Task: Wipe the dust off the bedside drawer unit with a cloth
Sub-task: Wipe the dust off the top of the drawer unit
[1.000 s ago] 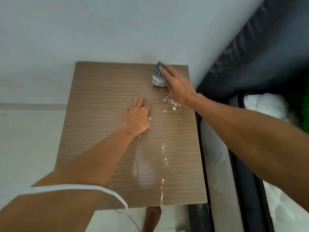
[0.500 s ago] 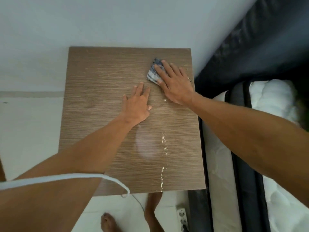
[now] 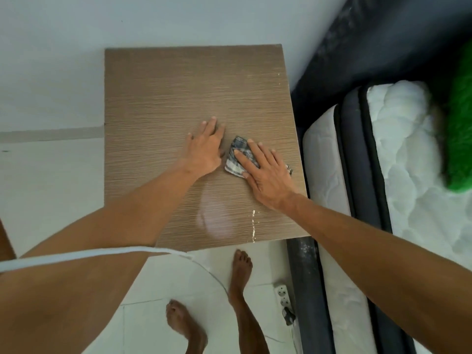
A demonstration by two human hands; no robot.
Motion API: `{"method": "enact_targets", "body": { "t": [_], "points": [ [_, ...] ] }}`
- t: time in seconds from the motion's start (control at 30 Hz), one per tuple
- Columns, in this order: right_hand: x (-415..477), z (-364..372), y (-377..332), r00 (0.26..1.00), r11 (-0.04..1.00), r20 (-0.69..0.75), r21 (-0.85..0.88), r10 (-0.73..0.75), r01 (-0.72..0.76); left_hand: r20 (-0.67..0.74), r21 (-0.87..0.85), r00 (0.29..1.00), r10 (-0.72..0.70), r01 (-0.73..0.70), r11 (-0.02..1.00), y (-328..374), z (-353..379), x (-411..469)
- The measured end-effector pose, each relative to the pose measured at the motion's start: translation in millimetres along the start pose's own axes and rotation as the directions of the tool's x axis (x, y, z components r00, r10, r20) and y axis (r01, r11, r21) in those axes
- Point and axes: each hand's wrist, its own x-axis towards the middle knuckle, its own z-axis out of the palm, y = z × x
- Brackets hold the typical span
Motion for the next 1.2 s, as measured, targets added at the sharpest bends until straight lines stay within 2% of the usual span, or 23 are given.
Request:
{"method": "enact_targets", "body": {
  "t": [0.17, 0.3, 0.37, 0.43, 0.5, 0.57, 0.67, 0.73, 0.97, 1.2],
  "points": [
    [-59.7, 19.7, -37.1, 0.996, 0.996, -0.063, 0.058, -0.060, 0.063, 0.000, 0.019, 1.000, 0.017, -0.017, 1.000, 4.4, 9.1, -24.2],
    [-94.6, 24.5, -54.2, 0.984, 0.977, -0.005, 0.115, -0.180, 0.179, -0.013, 0.010, 1.000, 0.024, -0.024, 1.000, 6.4, 14.9, -30.6],
    [-94.9, 16.9, -52.2, 0.973, 0.960, -0.028, 0.158, -0.231, 0.232, -0.016, -0.001, 1.000, 0.026, -0.026, 1.000, 5.5, 16.0, -30.6],
    [-80.7, 5.8, -41.2, 0.975, 0.952, -0.120, 0.221, -0.188, 0.211, -0.018, -0.004, 0.999, 0.029, -0.029, 1.000, 4.2, 15.8, -28.4],
    [-53.6, -6.7, -21.7, 0.973, 0.948, -0.219, 0.287, -0.075, 0.138, -0.027, 0.001, 0.999, 0.033, -0.033, 0.999, 3.1, 16.6, -26.7],
    [-24.3, -17.7, -1.7, 0.980, 0.942, -0.195, 0.333, 0.029, 0.039, -0.030, -0.009, 0.999, 0.031, -0.032, 0.999, 2.5, 17.5, -25.6],
    [-4.5, -10.1, 14.9, 0.991, 0.965, 0.034, 0.225, 0.129, -0.133, -0.028, -0.019, 0.999, 0.021, -0.021, 1.000, 3.1, 17.9, -24.5],
    [-13.7, 3.6, 11.2, 0.988, 0.975, 0.050, 0.162, 0.147, -0.153, -0.032, -0.011, 0.999, 0.021, -0.022, 1.000, 3.8, 18.4, -25.0],
    [-91.4, 29.9, -35.1, 0.998, 0.994, -0.030, 0.098, -0.047, 0.050, -0.050, 0.027, 0.998, 0.049, -0.048, 0.998, 4.8, 21.9, -34.0],
    [-145.0, 44.0, -72.3, 0.986, 0.984, -0.018, 0.072, -0.164, 0.165, -0.028, 0.040, 0.998, 0.050, -0.049, 0.998, 11.6, 25.7, -50.4]
  ]
}}
